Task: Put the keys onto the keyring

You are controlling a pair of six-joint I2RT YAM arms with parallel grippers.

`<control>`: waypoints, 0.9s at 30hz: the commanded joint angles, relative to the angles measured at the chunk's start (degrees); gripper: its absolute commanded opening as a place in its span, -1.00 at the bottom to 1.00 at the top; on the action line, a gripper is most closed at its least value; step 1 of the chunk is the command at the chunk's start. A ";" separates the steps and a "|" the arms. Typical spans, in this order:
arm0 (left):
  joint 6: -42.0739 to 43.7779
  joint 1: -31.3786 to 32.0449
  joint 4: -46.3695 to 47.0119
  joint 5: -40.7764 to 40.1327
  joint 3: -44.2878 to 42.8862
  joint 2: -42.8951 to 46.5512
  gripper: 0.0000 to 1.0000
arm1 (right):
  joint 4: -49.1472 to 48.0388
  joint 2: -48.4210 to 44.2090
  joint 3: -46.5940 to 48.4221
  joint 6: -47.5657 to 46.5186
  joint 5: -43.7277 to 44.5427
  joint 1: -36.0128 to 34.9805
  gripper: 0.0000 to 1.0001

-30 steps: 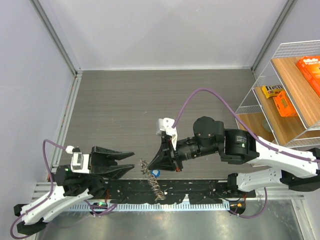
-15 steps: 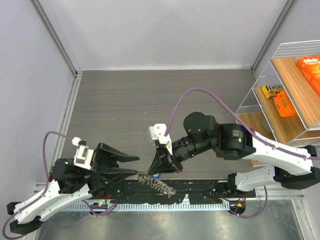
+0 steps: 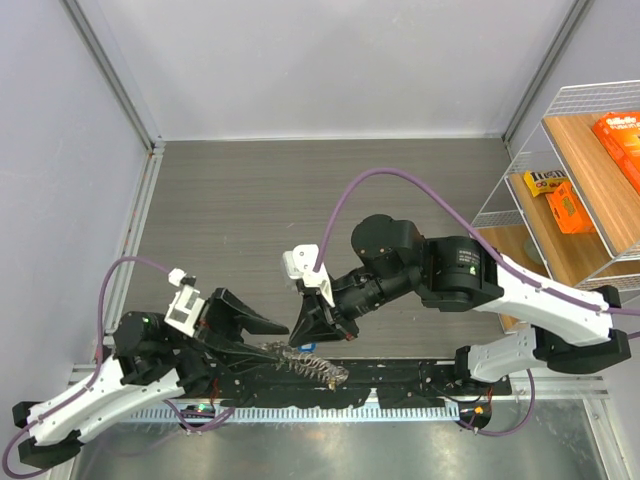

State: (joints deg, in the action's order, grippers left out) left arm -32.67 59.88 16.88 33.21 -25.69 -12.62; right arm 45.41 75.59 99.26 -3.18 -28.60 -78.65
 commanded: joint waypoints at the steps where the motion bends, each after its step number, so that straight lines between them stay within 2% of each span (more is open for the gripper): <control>1: -1.87 -0.11 0.17 2.12 -1.29 -2.05 0.04 | -1.90 0.70 3.48 -0.86 0.39 -0.10 -0.89; 16: -1.96 -0.02 -0.10 4.05 -1.29 -4.08 0.04 | -1.81 2.01 4.54 -1.04 1.35 0.08 -0.89; 27: -2.84 -0.02 3.94 5.98 -1.20 -7.24 -0.11 | -2.34 2.63 4.89 -1.13 0.65 0.34 -0.89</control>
State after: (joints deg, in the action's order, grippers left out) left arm -34.52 59.88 16.93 37.41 -25.69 -18.68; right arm 46.00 78.02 101.06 -3.62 -27.14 -78.52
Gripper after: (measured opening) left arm 0.464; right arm 0.061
